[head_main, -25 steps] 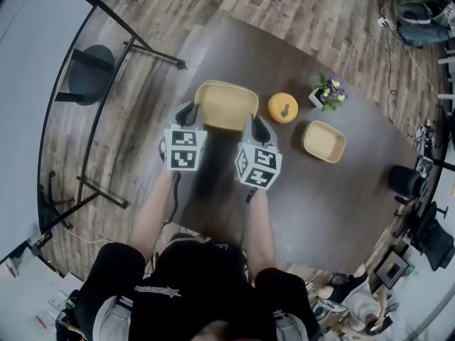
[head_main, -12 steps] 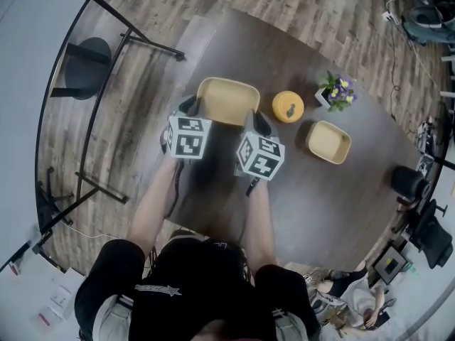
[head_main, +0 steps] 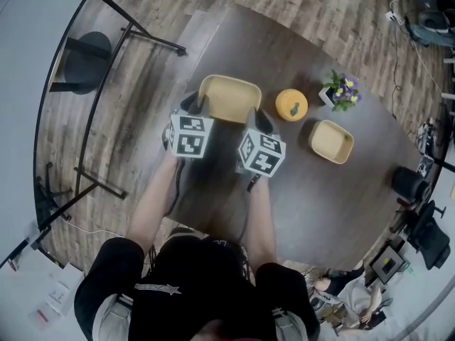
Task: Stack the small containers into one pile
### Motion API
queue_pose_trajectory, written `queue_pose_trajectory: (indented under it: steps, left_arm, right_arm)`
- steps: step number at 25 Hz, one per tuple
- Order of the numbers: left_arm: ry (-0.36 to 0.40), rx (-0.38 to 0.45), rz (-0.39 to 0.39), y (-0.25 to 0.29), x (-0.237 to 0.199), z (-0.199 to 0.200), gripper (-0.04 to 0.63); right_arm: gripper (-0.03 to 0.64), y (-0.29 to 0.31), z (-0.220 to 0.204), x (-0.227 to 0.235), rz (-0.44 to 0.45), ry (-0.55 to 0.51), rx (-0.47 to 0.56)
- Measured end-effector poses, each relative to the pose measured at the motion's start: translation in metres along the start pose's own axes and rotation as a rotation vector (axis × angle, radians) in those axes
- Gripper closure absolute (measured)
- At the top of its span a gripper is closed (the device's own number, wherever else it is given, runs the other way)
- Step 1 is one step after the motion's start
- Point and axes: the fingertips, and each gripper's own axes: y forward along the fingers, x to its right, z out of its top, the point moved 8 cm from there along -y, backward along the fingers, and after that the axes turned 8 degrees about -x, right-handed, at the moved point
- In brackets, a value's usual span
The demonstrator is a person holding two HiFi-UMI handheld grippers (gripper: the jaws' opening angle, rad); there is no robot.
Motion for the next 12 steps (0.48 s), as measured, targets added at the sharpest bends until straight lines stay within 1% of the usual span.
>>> queue_pose_trajectory:
  steps: [1, 2, 4, 6, 8, 12]
  left_arm:
    - [-0.012, 0.015, -0.020, 0.000, 0.001, 0.000, 0.458]
    - [-0.029, 0.033, -0.049, -0.001, 0.002, 0.000, 0.396]
    - [-0.061, 0.076, -0.100, -0.006, 0.003, 0.000, 0.283]
    - [-0.056, 0.111, -0.103, -0.012, 0.004, 0.002, 0.268]
    - [-0.038, 0.117, -0.091, -0.015, 0.004, 0.003, 0.267]
    - [-0.028, 0.125, -0.077, -0.026, 0.007, 0.002, 0.267]
  right_arm:
    - [0.531, -0.001, 0.001, -0.001, 0.011, -0.004, 0.014]
    - [0.471, -0.002, 0.001, -0.002, 0.024, -0.010, 0.036]
    - [0.385, -0.007, 0.003, -0.002, 0.039, -0.027, 0.078]
    - [0.376, -0.011, 0.005, -0.001, 0.038, -0.044, 0.093]
    - [0.362, -0.014, 0.007, 0.001, 0.034, -0.054, 0.094]
    - [0.362, -0.027, 0.010, 0.003, 0.026, -0.078, 0.118]
